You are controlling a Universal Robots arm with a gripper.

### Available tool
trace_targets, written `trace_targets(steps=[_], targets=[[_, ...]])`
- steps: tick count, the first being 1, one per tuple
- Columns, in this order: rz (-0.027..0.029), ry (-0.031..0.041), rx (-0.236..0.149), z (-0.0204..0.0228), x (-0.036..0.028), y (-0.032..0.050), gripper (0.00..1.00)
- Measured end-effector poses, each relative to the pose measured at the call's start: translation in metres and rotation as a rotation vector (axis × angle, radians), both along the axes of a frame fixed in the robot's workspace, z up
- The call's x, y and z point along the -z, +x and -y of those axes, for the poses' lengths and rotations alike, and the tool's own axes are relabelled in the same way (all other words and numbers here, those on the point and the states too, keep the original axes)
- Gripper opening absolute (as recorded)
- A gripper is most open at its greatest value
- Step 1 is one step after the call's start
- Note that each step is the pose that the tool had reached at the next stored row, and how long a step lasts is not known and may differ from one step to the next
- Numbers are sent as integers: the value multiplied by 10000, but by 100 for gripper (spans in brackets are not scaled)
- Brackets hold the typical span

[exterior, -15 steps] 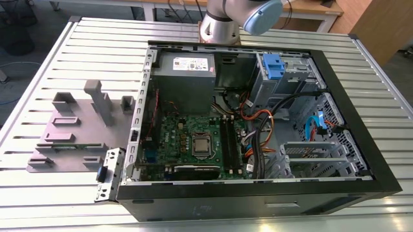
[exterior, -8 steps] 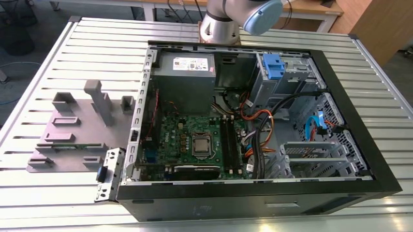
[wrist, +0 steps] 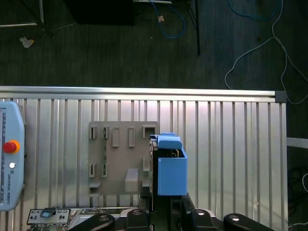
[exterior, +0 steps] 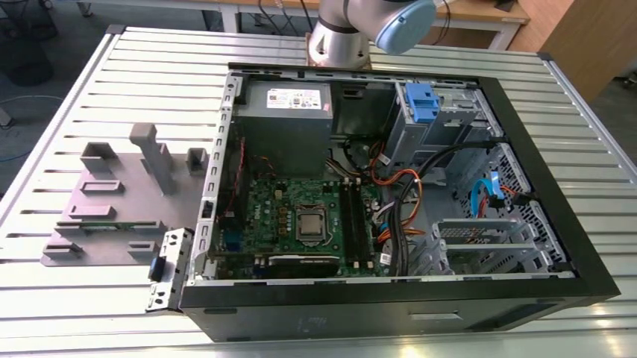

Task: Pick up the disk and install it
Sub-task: 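Pick up the disk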

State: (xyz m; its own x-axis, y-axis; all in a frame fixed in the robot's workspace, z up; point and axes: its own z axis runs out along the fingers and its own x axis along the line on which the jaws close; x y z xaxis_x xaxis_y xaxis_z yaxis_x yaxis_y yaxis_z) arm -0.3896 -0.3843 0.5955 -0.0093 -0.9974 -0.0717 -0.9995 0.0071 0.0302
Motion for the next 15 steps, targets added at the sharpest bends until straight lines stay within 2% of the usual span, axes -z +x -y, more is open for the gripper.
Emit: trace_targets(steps=[11, 15], targets=[[1, 0, 0, 0, 0, 81, 35], [0, 0, 1, 0, 0, 85, 35]])
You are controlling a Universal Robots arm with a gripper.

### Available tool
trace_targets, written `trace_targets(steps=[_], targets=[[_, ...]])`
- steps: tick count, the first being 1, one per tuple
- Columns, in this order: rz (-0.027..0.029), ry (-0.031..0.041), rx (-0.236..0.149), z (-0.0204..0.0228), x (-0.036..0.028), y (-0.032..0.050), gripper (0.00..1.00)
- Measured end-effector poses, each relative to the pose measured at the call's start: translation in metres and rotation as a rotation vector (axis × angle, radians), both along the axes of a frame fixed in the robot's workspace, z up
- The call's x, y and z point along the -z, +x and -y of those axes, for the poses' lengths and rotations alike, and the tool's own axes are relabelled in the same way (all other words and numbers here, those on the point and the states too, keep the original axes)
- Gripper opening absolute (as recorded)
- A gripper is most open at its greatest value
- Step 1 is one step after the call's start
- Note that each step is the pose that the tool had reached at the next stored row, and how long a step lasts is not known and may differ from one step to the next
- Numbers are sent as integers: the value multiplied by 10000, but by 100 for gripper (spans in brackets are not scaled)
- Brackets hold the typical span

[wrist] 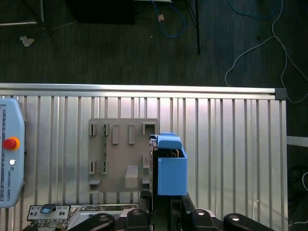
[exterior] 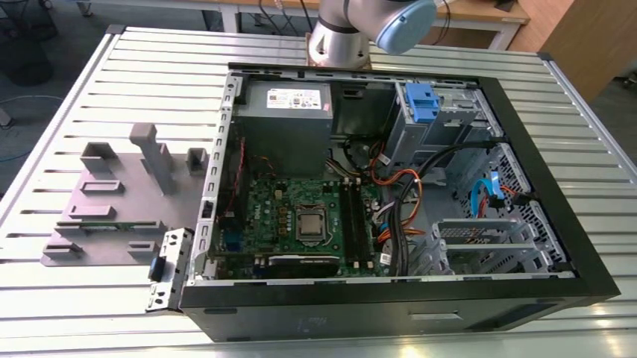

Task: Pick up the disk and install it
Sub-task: 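Pick up the disk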

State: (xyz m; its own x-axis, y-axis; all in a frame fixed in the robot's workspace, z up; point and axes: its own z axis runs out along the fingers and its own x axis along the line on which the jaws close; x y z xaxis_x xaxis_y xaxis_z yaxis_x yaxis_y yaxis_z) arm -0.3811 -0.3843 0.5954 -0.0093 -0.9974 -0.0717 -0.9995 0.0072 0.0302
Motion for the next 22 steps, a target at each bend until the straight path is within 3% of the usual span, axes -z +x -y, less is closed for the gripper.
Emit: trace_targets(steps=[3, 7, 22], targets=[[-1, -1, -2, 0, -1, 8, 35], [-1, 0, 0, 0, 0, 76, 35], [-1, 0, -1, 0, 11, 496, 35]])
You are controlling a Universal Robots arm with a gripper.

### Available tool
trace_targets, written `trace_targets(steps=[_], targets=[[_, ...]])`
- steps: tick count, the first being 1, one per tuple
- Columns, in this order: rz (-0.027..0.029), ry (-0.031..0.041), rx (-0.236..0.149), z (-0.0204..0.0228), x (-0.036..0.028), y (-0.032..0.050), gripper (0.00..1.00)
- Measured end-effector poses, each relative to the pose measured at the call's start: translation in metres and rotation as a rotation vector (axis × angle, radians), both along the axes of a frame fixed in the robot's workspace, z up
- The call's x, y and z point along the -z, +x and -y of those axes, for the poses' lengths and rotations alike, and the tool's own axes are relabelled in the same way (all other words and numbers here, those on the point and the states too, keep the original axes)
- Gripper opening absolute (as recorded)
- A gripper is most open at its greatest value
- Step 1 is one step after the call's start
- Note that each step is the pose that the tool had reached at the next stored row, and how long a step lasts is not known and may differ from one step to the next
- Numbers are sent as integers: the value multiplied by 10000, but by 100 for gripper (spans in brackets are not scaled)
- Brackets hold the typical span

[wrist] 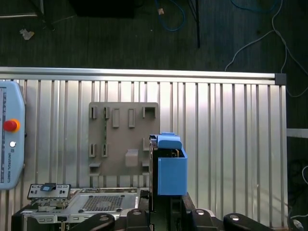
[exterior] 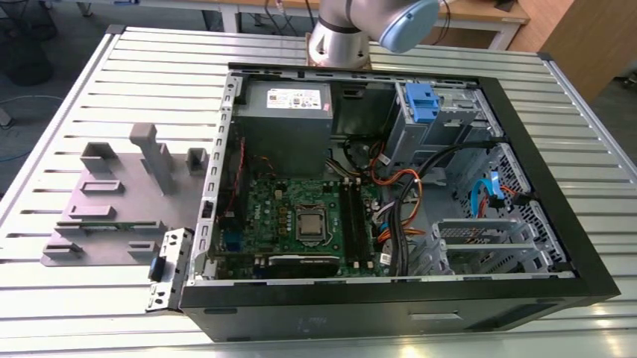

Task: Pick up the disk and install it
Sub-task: 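Pick up the disk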

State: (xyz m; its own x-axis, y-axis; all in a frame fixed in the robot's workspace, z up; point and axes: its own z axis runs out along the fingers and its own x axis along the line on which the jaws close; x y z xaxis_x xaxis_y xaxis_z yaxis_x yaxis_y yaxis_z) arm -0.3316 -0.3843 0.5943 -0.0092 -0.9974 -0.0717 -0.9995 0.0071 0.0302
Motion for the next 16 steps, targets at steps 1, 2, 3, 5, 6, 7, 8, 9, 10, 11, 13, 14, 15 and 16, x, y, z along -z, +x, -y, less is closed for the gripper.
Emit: trace_targets(steps=[1, 2, 3, 5, 6, 7, 8, 9, 10, 11, 13, 14, 15, 16], targets=[[0, 0, 0, 0, 1, 26, 35], [0, 0, 0, 0, 2, 54, 35], [0, 0, 1, 0, 3, 85, 35], [1, 1, 1, 0, 7, 143, 35], [1, 0, 1, 0, 9, 172, 35], [0, 0, 0, 0, 11, 199, 35], [0, 0, 0, 0, 14, 224, 35], [0, 0, 1, 0, 17, 251, 35], [0, 0, 0, 0, 20, 281, 35], [0, 1, 0, 0, 25, 316, 35], [-1, 1, 1, 0, 34, 383, 35], [-3, 0, 1, 0, 39, 418, 35], [-4, 0, 0, 0, 45, 456, 35], [-6, 0, -1, 0, 52, 495, 35]])
